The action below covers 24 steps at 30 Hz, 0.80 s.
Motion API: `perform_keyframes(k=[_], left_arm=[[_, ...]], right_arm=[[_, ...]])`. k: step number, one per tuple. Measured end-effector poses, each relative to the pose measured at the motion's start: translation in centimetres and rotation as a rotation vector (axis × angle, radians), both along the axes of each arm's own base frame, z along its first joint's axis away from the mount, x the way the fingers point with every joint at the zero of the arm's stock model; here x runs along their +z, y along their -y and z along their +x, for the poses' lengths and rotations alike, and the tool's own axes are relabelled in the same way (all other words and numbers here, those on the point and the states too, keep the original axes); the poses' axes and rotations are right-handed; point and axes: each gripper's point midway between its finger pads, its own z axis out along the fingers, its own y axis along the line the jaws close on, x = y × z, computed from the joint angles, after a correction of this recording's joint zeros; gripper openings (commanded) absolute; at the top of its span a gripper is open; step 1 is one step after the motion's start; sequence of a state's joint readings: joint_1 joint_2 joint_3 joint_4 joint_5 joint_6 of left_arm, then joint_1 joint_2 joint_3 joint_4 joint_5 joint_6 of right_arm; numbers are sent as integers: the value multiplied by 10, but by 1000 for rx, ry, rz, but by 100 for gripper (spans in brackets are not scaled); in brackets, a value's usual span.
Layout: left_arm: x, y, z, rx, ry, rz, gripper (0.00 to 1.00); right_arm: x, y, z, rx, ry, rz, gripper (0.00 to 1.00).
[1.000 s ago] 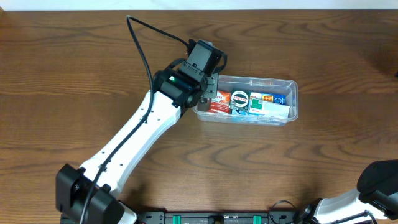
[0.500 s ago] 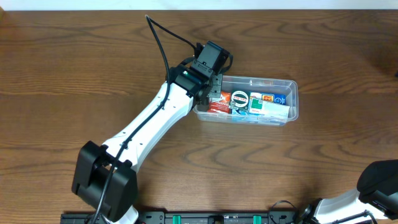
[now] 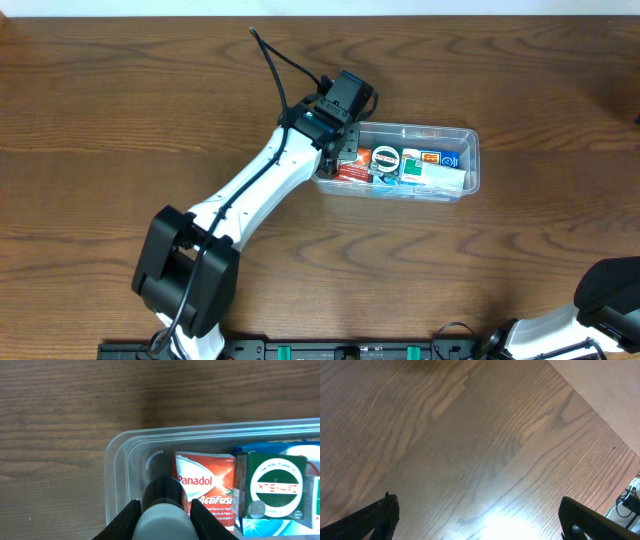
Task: Pack container
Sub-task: 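Lower the bottle into the container's left end and open the gripper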
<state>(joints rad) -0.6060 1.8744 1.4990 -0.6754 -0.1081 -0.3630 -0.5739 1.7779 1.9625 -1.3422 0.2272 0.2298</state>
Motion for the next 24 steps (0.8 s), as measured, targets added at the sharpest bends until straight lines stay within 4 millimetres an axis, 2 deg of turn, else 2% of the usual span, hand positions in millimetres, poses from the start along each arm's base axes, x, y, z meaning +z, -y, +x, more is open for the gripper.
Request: perform_keyframes(k=[4, 18, 19, 21, 24], left_arm=[[-8, 0, 0, 0, -15, 10, 32], [-11, -1, -2, 0, -22, 15, 33], [-11, -1, -2, 0, -23, 16, 41], [-12, -2, -2, -2, -24, 18, 49], [-12, -2, -2, 4, -24, 16, 52]], right_arm=[[0, 0, 0, 0, 0, 0, 99], [0, 0, 0, 0, 0, 0, 99], [0, 0, 0, 0, 0, 0, 99], [0, 0, 0, 0, 0, 0, 99], [0, 0, 0, 0, 0, 0, 99]])
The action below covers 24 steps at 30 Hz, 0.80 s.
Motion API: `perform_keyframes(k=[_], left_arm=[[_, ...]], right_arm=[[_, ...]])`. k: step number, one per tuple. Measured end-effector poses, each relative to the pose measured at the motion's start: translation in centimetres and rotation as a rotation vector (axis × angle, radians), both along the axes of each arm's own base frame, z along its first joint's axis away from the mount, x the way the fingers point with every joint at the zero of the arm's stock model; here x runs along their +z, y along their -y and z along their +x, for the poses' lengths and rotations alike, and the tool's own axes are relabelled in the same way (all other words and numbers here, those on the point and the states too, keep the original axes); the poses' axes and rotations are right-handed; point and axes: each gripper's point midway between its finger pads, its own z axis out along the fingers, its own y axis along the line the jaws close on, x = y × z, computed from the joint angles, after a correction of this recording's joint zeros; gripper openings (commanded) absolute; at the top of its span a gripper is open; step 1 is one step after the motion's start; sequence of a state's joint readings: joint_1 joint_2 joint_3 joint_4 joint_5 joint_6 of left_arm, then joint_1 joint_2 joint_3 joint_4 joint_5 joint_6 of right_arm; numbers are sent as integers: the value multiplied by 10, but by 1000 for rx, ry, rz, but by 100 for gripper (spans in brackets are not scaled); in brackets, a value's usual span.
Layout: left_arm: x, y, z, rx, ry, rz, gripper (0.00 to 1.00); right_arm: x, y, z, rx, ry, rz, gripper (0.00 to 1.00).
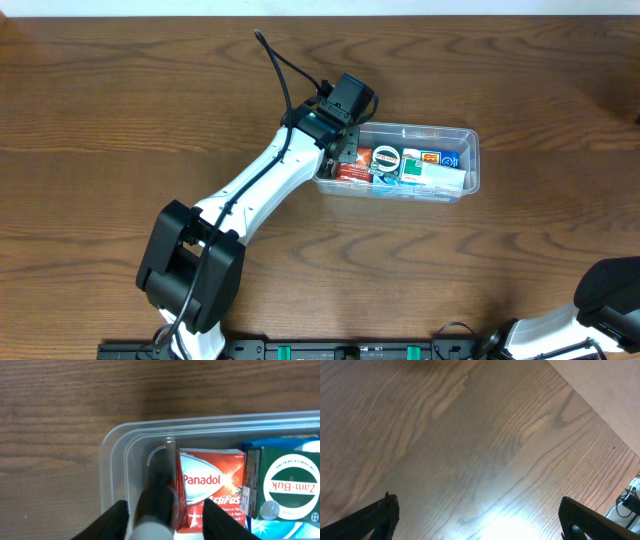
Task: Pack container
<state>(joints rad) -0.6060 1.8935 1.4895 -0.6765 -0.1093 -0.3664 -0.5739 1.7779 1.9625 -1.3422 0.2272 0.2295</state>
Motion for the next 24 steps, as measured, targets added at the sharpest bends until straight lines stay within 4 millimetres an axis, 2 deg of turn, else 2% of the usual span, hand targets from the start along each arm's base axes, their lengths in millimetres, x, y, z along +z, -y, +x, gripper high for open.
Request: perform_keyframes(k=[11, 15, 20, 23, 24], left_arm=[[1, 1, 1, 1, 3, -3, 52], [10, 1, 1, 0, 21, -16, 52], [49, -6, 2, 13, 95, -62, 52], [77, -29, 3, 60, 143, -64, 52], [84, -41, 4, 86, 157, -54, 57]], right_arm=[[0, 0, 0, 0, 0, 0, 99], [0, 0, 0, 0, 0, 0, 99], [0, 0, 0, 0, 0, 0, 99], [0, 0, 0, 0, 0, 0, 99], [0, 0, 0, 0, 0, 0, 99]])
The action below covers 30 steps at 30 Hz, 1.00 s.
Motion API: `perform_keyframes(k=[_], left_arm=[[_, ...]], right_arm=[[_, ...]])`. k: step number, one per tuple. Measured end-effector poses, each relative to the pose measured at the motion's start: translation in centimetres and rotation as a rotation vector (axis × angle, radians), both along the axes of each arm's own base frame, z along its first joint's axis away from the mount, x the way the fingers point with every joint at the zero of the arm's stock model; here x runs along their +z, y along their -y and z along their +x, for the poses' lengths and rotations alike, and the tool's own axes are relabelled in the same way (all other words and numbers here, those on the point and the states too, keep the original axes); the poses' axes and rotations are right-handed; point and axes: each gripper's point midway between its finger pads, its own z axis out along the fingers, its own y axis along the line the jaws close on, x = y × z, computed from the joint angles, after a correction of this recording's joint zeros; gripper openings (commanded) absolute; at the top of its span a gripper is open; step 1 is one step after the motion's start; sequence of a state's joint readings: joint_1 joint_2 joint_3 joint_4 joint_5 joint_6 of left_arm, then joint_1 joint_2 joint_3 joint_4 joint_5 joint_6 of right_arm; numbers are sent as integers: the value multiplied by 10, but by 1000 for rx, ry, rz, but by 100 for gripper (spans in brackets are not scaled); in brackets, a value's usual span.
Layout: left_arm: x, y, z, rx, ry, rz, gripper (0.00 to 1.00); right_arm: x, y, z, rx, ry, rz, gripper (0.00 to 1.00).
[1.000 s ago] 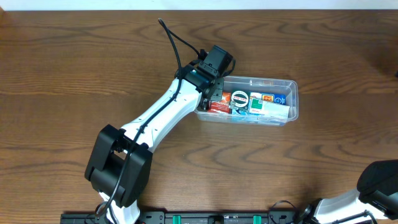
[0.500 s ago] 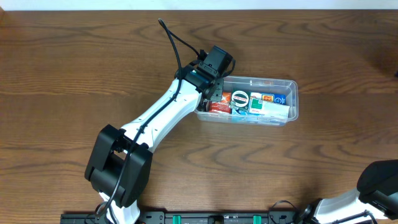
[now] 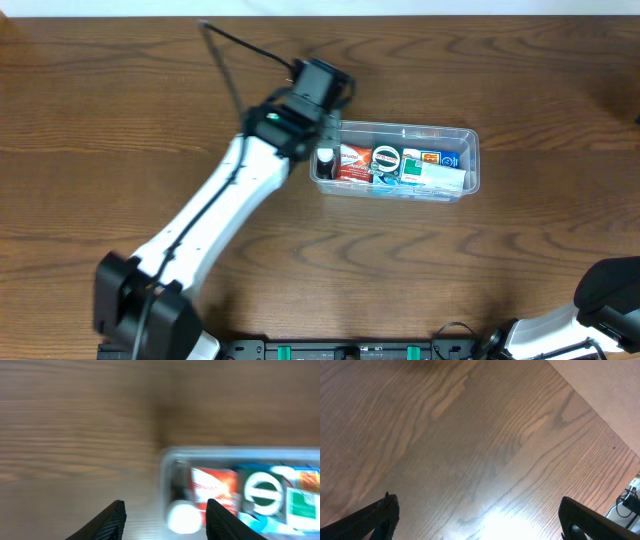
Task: Pack container
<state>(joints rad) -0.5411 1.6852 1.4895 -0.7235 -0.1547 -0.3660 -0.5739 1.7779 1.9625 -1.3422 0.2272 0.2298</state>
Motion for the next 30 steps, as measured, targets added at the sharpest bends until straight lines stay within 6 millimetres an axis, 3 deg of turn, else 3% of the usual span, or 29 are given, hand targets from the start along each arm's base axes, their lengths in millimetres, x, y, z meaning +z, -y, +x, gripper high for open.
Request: perform_keyframes(k=[1, 2, 6, 12, 14, 19, 24, 27, 30], left_arm=[[5, -13, 2, 30, 10, 14, 73], [9, -26, 3, 61, 16, 31, 80], [9, -83, 10, 197, -3, 92, 97], [5, -161, 4, 375, -73, 139, 98], [10, -175, 1, 409, -74, 131, 98], [55, -182, -13, 424, 38, 64, 98], [122, -171, -45, 384, 254, -32, 98], [138, -168, -69, 364, 349, -79, 98], [136, -172, -97, 357, 429, -119, 98]], right_arm=[[0, 0, 0, 0, 0, 0, 99], [0, 0, 0, 0, 0, 0, 99], [0, 0, 0, 0, 0, 0, 99], [0, 0, 0, 0, 0, 0, 99], [0, 0, 0, 0, 0, 0, 99], [0, 0, 0, 0, 0, 0, 99], [0, 0, 0, 0, 0, -1, 99], [0, 0, 0, 0, 0, -1, 99], [0, 0, 0, 0, 0, -1, 99]])
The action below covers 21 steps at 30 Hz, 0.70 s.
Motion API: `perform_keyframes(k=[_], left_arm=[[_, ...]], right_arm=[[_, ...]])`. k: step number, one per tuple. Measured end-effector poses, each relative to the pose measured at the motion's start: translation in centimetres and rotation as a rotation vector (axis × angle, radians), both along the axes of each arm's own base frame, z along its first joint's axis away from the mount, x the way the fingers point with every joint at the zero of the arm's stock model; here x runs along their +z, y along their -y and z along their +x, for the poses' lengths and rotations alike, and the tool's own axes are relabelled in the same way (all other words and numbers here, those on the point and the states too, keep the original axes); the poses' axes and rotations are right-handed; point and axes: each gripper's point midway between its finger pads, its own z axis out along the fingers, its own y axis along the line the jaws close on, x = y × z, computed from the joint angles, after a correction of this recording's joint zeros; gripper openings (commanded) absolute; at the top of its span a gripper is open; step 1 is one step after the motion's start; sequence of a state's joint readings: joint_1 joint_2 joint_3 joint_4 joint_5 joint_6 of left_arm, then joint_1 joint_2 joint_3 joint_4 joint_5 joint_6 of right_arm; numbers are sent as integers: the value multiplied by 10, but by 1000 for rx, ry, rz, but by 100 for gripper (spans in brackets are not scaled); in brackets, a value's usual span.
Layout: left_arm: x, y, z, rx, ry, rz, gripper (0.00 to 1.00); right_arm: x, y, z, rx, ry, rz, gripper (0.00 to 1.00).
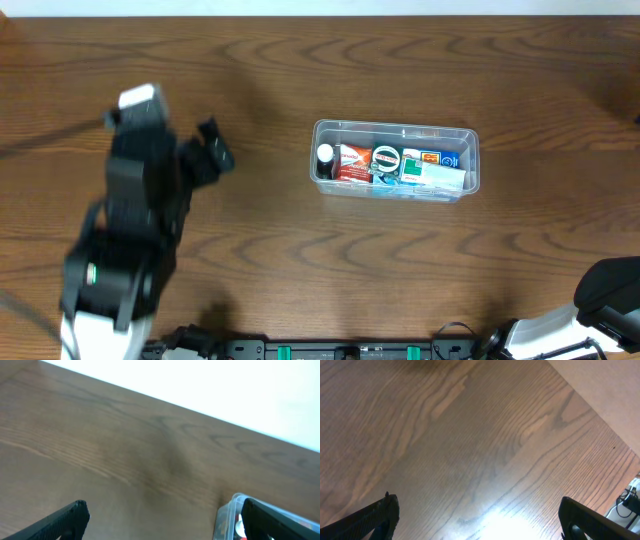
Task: Pack container
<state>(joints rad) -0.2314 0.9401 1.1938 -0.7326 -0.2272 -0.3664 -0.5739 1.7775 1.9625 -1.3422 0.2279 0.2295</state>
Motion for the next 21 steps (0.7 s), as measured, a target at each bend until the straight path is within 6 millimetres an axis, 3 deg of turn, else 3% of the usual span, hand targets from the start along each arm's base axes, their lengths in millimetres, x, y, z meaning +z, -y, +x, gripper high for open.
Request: perform_keyframes(k=[7, 11, 15, 21], left_arm=[[-49, -21, -64, 40, 104, -28, 98], [-75, -31, -90, 66, 138, -33, 98], [-93, -36, -97, 87, 143, -28, 98], [-118, -37, -91, 98, 107, -14, 98]], right_arm=[[0, 0, 0, 0, 0, 0, 99], [0, 0, 0, 0, 0, 1, 99], [0, 0, 0, 0, 0, 1, 99], [0, 0, 0, 0, 0, 1, 99]])
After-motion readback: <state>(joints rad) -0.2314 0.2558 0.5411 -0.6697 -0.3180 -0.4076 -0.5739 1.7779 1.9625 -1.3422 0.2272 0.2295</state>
